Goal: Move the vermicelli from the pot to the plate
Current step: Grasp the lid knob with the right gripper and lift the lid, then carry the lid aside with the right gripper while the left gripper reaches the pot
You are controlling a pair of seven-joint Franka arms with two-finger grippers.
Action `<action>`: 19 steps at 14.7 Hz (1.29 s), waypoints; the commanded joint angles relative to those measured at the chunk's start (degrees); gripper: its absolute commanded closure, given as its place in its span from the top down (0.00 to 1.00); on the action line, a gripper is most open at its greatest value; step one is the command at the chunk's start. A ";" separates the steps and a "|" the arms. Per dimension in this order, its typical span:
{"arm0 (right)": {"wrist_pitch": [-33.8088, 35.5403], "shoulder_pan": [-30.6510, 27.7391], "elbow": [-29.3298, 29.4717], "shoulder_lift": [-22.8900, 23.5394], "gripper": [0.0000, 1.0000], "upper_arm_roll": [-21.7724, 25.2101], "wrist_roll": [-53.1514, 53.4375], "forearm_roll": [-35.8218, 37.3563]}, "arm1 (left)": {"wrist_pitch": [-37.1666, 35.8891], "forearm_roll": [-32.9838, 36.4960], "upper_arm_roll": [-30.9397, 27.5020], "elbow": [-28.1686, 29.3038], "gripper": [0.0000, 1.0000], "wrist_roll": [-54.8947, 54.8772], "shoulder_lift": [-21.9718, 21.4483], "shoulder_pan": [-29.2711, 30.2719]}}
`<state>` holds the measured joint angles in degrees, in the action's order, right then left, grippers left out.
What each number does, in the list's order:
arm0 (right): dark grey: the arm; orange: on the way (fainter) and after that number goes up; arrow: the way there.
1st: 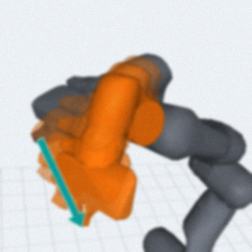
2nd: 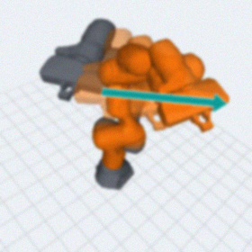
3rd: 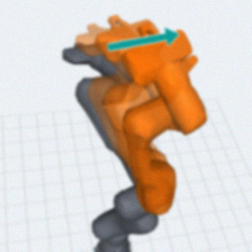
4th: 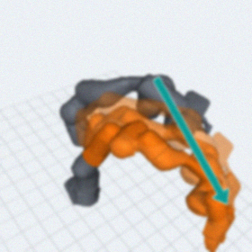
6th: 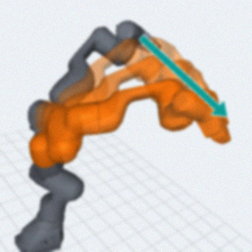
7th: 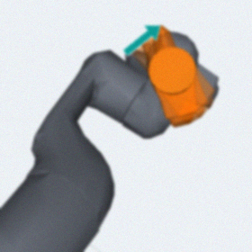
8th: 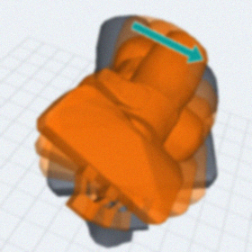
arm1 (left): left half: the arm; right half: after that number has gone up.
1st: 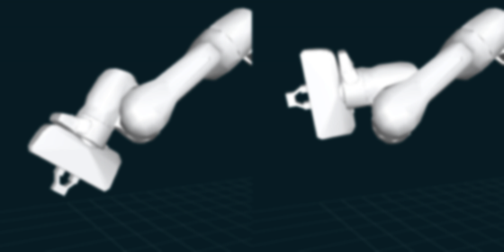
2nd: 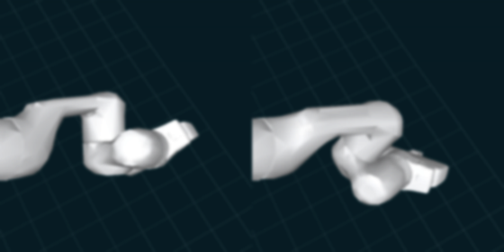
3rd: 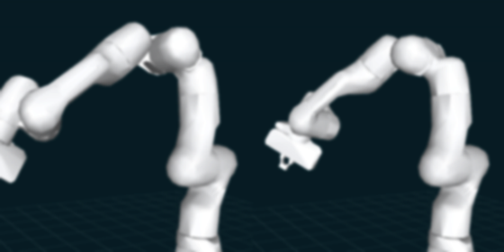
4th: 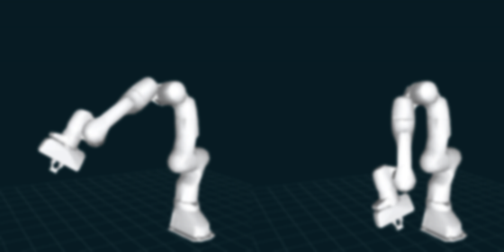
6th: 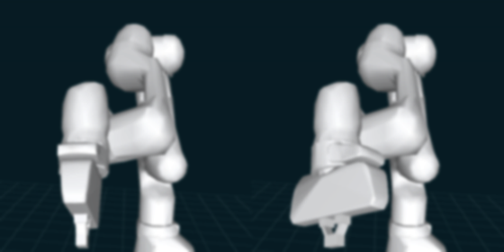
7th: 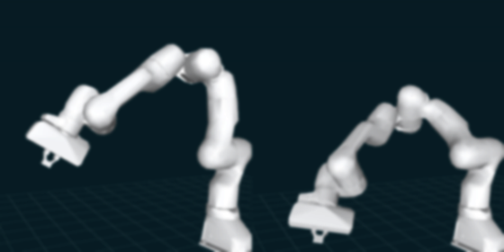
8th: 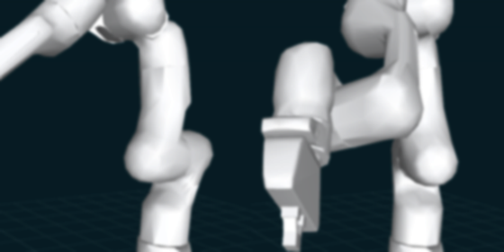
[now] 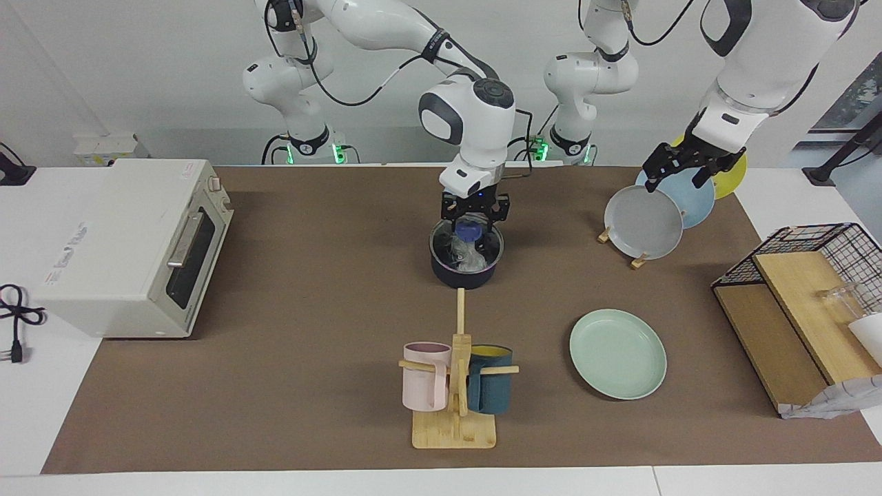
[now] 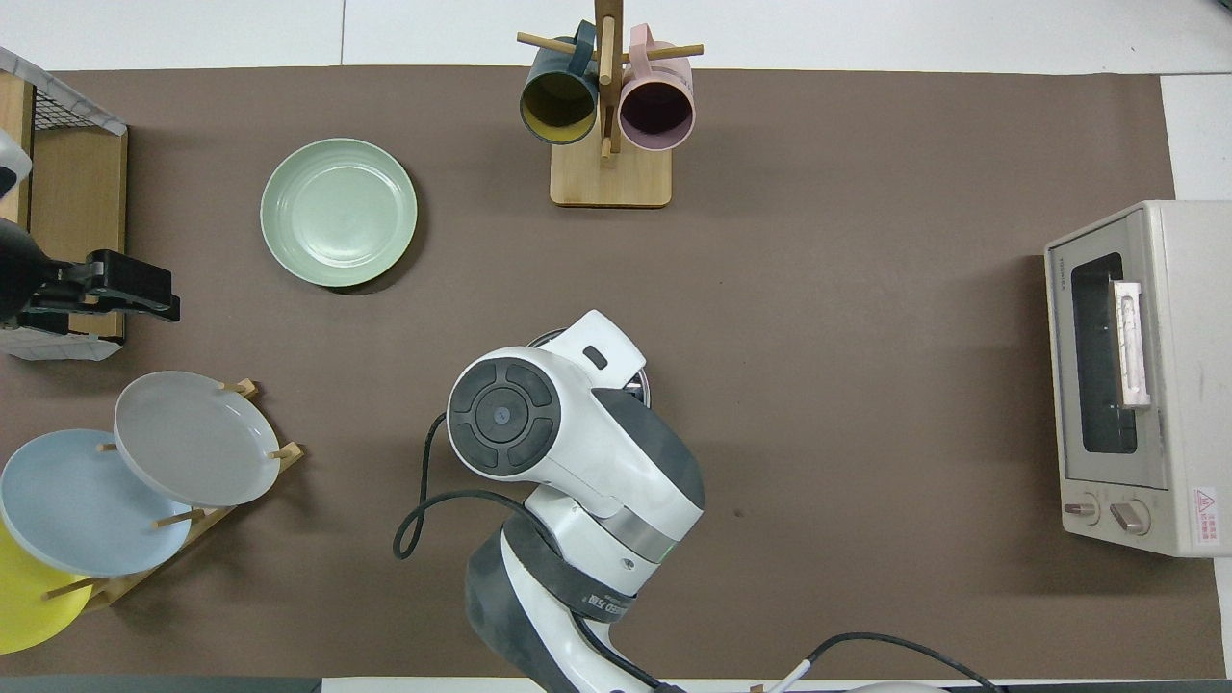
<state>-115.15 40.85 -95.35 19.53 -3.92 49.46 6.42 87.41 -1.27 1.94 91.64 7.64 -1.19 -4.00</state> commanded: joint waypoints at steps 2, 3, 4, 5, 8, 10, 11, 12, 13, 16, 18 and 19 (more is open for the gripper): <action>-0.09 -1.12 1.21 -0.37 0.18 -0.48 -1.47 -0.09 | 1.19 0.92 0.61 1.09 1.00 -0.60 -1.01 0.75; 1.83 -1.56 2.87 -0.37 0.18 -0.48 -1.90 -0.09 | 1.19 0.92 0.61 1.09 1.00 -0.52 -1.01 0.75; 3.94 -1.99 4.98 -0.37 0.18 -0.48 -3.39 -0.09 | 1.19 0.92 0.61 1.09 1.00 -0.52 -1.01 0.75; 5.88 -2.87 6.48 -0.54 0.18 -0.48 -6.18 -0.09 | 1.27 0.92 0.61 1.09 1.00 -0.52 -1.01 0.75; 8.44 -8.92 6.59 -2.21 0.18 -0.48 -17.95 -0.27 | 1.27 0.83 0.61 1.00 1.00 -0.34 -1.01 0.31; 10.02 -14.97 5.79 -2.92 0.19 -0.48 -26.29 -0.97 | 2.84 0.75 1.13 1.17 1.00 0.79 -1.01 -0.57; 10.20 -17.36 5.01 -3.00 0.19 -0.39 -30.78 -0.97 | 3.90 0.31 1.13 2.13 1.00 3.06 -1.10 -2.40; 9.68 -19.64 3.08 -3.70 0.19 -0.39 -34.65 -0.97 | 5.22 -1.17 1.13 3.45 1.00 6.13 -1.88 -4.16; 8.98 -22.36 1.06 -4.23 0.19 -0.39 -37.82 -0.97 | 7.32 -2.23 1.13 5.63 1.00 9.29 -2.41 -5.92; 4.42 -28.87 -6.66 -6.69 0.19 -0.48 -43.91 -1.06 | 15.04 -2.51 1.13 12.58 1.00 23.43 -2.85 -16.19; -0.14 -30.91 -13.60 -8.97 0.19 -0.39 -45.75 -1.06 | 22.16 -2.68 1.22 16.80 1.00 27.68 -2.25 -21.03; -2.08 -31.79 -16.16 -9.85 0.20 -0.39 -46.72 -1.06 | 23.84 -3.81 1.13 16.99 1.00 29.35 -0.85 -22.97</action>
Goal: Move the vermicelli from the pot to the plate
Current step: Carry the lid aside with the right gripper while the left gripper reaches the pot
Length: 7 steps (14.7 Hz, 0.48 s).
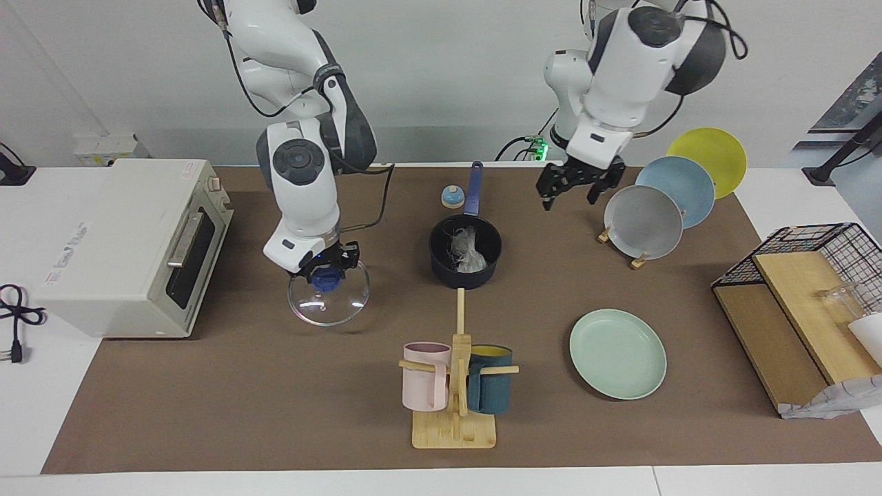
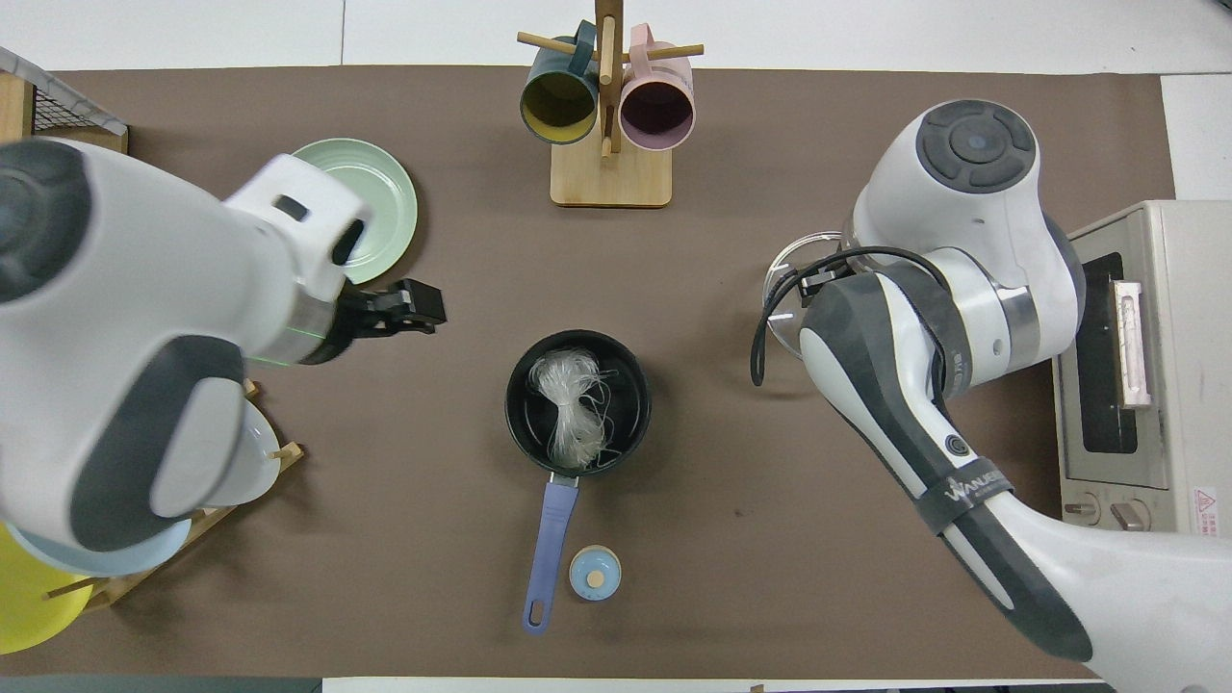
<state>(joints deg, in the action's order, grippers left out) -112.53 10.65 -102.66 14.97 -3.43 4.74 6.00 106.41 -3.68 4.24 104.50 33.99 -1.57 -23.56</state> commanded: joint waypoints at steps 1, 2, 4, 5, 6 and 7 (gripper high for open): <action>-6.29 -2.56 -11.23 -6.00 0.20 -0.88 -2.28 -0.64 | 7.04 -2.03 -1.16 3.87 1.00 5.70 2.68 -6.11; -8.04 -3.44 -13.86 -6.79 0.20 -0.88 -2.89 -0.64 | 9.58 -2.04 -1.16 3.95 1.00 8.34 4.98 -8.40; -10.07 -3.88 -17.65 -8.11 0.21 -0.88 -3.51 -0.64 | 12.41 -2.04 -1.16 4.04 1.00 11.08 8.50 -10.44; -11.12 -3.88 -18.97 -8.55 0.22 -0.88 -3.60 -0.64 | 12.77 -2.04 -1.16 4.22 1.00 11.70 9.47 -11.14; -12.53 -3.88 -19.68 -8.64 0.25 -0.79 -3.69 -0.64 | 12.86 -2.04 -1.16 4.57 1.00 12.06 10.44 -11.76; -13.67 -4.23 -20.90 -8.82 0.30 -0.88 -3.69 -0.64 | 13.12 -2.04 -1.16 4.74 1.00 12.15 11.32 -12.20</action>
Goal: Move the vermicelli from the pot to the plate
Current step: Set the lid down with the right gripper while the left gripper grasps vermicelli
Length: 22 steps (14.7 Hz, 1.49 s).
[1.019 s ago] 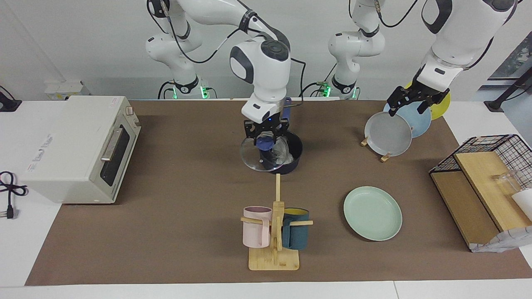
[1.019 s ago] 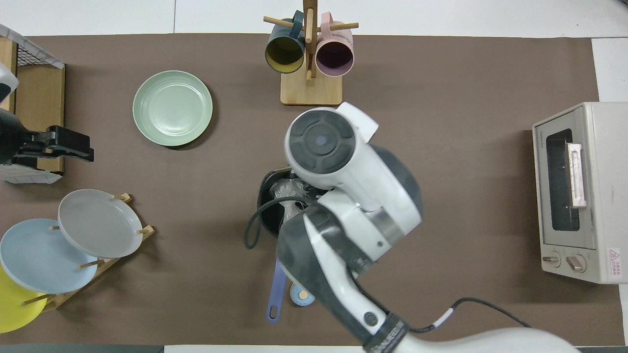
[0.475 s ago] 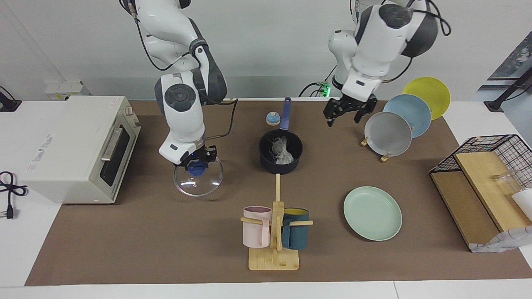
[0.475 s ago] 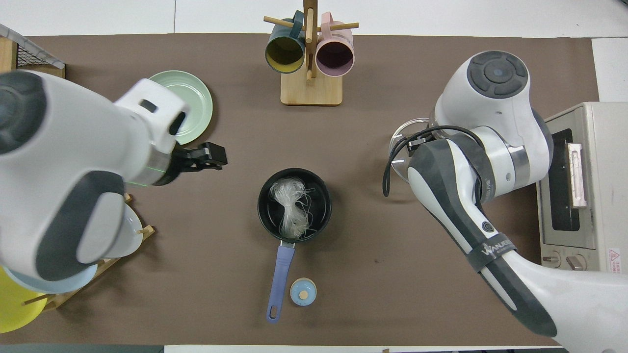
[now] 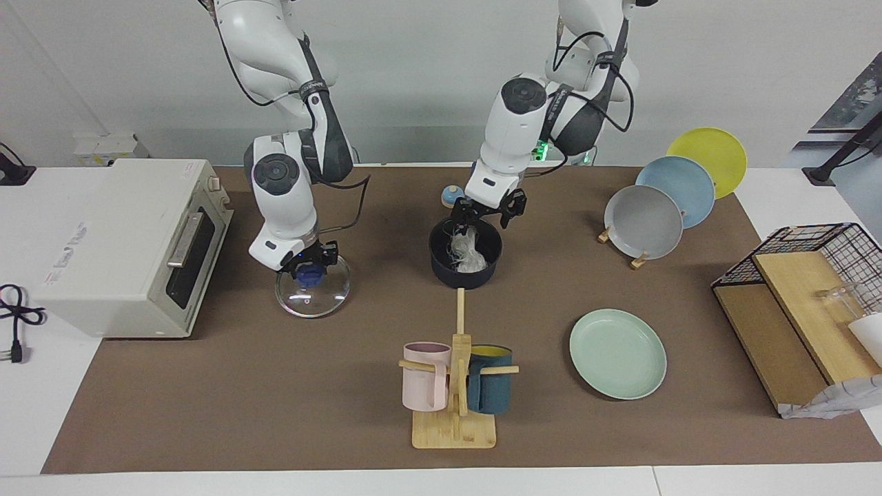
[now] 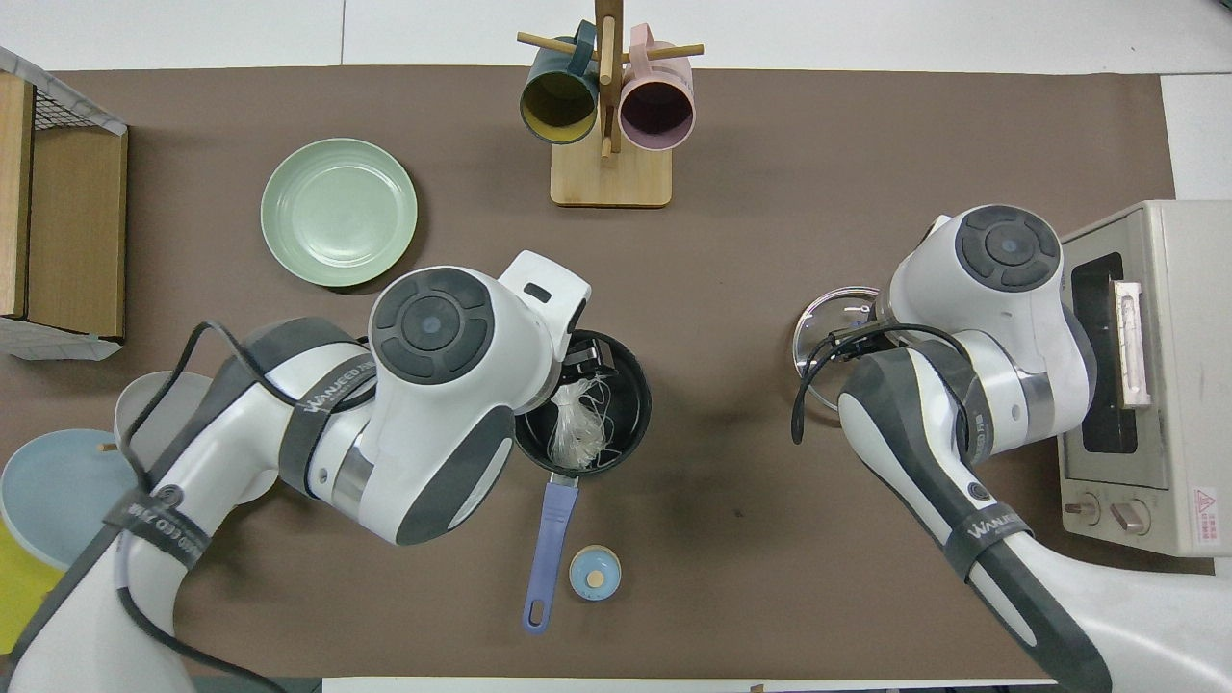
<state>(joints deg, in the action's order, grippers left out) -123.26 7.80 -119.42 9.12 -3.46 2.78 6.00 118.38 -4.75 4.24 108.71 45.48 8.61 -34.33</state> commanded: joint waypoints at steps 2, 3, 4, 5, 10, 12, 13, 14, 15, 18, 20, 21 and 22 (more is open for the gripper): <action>-6.37 -1.91 -6.69 -3.58 0.43 -0.84 -2.08 -0.64 | 3.07 -0.96 -1.16 2.11 1.00 0.75 1.67 -1.79; -6.64 -1.92 -6.61 -3.58 0.72 -0.76 -2.26 -0.64 | 4.30 -0.96 -1.16 2.90 1.00 1.27 1.76 -2.66; -6.21 -2.09 -6.00 -3.58 0.99 -0.76 -2.26 -0.64 | 5.27 -0.96 -1.16 3.52 1.00 1.80 2.37 -3.10; -5.60 -2.27 -4.95 -3.41 1.00 -0.76 -2.26 -0.56 | 5.89 -0.96 -1.16 3.79 1.00 1.98 3.25 -3.63; 12.73 -2.18 9.43 -3.67 1.00 -0.93 -2.17 -0.73 | 8.53 -0.96 -1.16 3.88 1.00 2.60 7.03 -5.48; 20.47 -2.27 16.55 -3.67 1.00 -0.84 -1.91 -2.57 | 9.84 -0.96 -1.16 4.49 1.00 2.51 7.91 -6.36; 23.64 -2.27 19.98 -3.67 1.00 -0.76 -1.82 -2.75 | 10.20 -0.96 -1.16 4.84 0.98 2.34 7.83 -6.45; 26.55 -2.27 23.06 -3.76 1.00 -0.67 -1.73 -2.75 | 9.85 -0.96 -1.16 4.76 0.77 2.33 7.83 -6.45; 29.45 -2.27 25.62 -3.85 1.00 -0.49 -1.73 -2.84 | 9.33 -0.96 -1.25 4.50 0.36 1.90 7.83 -6.45; 37.27 -4.02 32.21 -4.46 1.00 0.12 -1.73 -3.01 | 8.45 -0.79 -1.34 4.23 0.00 0.41 7.65 -6.19; 38.70 -4.55 33.81 -4.46 1.00 0.21 -1.73 -3.02 | 6.26 -0.79 -1.34 3.97 0.00 -1.96 6.69 -5.66; 39.23 -4.55 33.82 -4.55 1.00 0.21 -1.82 -3.10 | 4.77 -0.79 -1.51 3.79 0.00 -2.32 5.56 -5.48; 39.67 -4.55 33.82 -4.90 1.00 0.21 -1.82 -3.54 | 3.45 -0.79 -1.51 3.79 0.00 -3.19 4.33 -4.70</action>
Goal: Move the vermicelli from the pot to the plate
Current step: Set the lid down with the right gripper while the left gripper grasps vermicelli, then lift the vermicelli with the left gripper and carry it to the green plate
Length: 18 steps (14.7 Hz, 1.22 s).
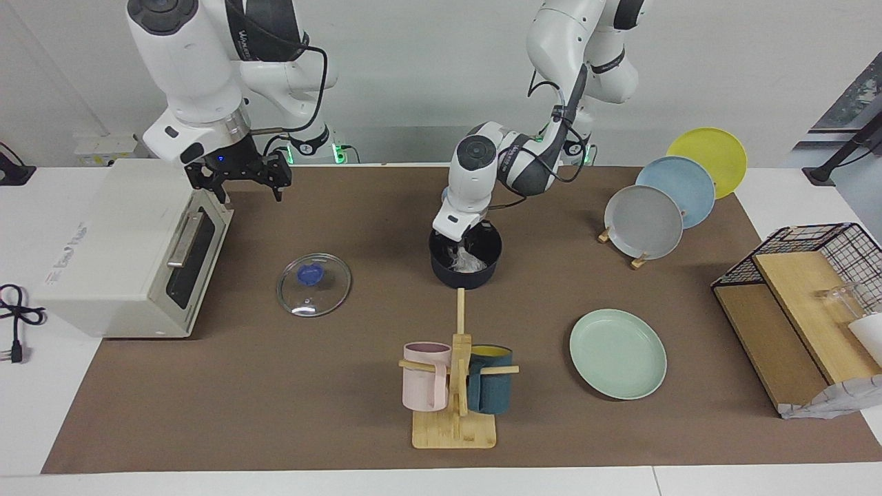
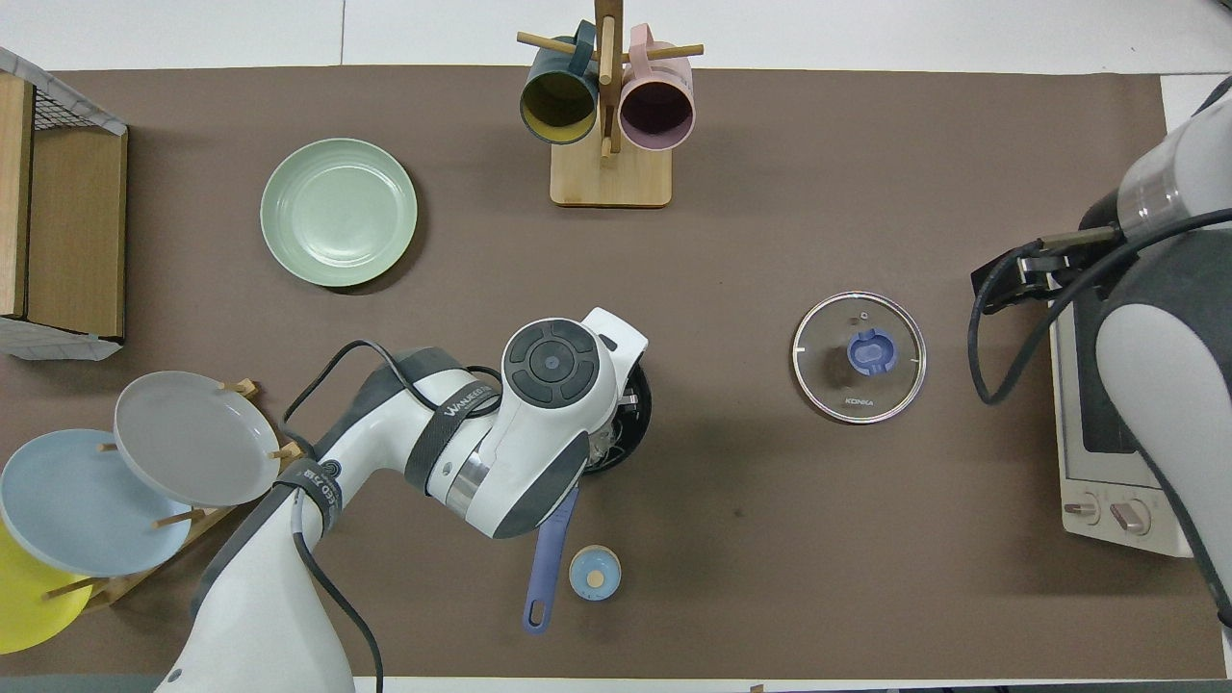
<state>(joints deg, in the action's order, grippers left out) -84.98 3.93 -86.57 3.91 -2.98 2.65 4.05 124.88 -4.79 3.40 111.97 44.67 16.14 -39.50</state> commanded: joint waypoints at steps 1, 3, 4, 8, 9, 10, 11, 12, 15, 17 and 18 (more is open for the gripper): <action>1.22 -0.68 0.88 0.05 1.00 -0.18 -1.68 -2.54 | -4.89 -0.75 -0.59 0.27 0.00 -3.00 -4.79 1.34; 1.30 -0.42 0.35 -0.48 1.00 -0.27 -1.60 -2.99 | -10.33 -0.84 -0.68 -1.83 0.00 -4.32 -7.78 2.75; 0.96 -0.50 -0.26 -1.27 1.00 -0.27 -1.86 -2.99 | -14.27 -0.93 -0.59 -3.93 0.00 -5.46 -8.75 4.41; -0.54 -1.56 -0.79 -1.36 1.00 -0.27 -2.21 -4.83 | -28.79 -2.41 -0.85 -17.54 0.00 -13.18 -9.47 12.66; -0.54 -1.64 -0.62 -1.19 1.00 -0.18 -2.12 -4.49 | -31.25 -3.29 -0.94 -20.71 0.00 -16.34 -9.12 16.26; -0.80 -1.73 -0.61 -1.19 1.00 -0.10 -2.04 -4.40 | -31.97 -3.30 -0.94 -22.40 0.00 -18.37 -8.68 19.25; -0.98 -1.65 -0.70 -1.45 1.00 0.78 -2.04 -4.31 | -31.02 -3.30 -0.94 -22.93 0.00 -20.56 -7.80 22.50; -0.98 -1.47 -0.79 -1.71 1.00 1.05 -1.86 -4.40 | -29.53 -3.39 -0.94 -22.77 0.00 -23.20 -7.62 25.23; -0.89 -1.38 -2.54 -3.02 1.00 1.05 -0.64 -4.40 | -24.35 -3.47 -0.94 -21.10 0.00 -31.12 -6.05 32.01; -1.07 -1.29 -3.86 -4.17 1.00 0.87 1.38 -4.49 | -18.83 -3.39 -0.94 -18.56 0.00 -33.93 -4.02 33.60; -1.50 -0.69 -3.34 -4.00 1.00 1.22 2.09 -4.58 | -15.14 -3.30 -1.03 -16.54 0.00 -34.99 -2.88 33.78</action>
<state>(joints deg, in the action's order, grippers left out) -85.14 3.32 -87.58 2.08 -1.69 3.18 0.64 104.21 -7.10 1.72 92.71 11.59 11.61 -6.07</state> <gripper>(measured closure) 0.000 0.868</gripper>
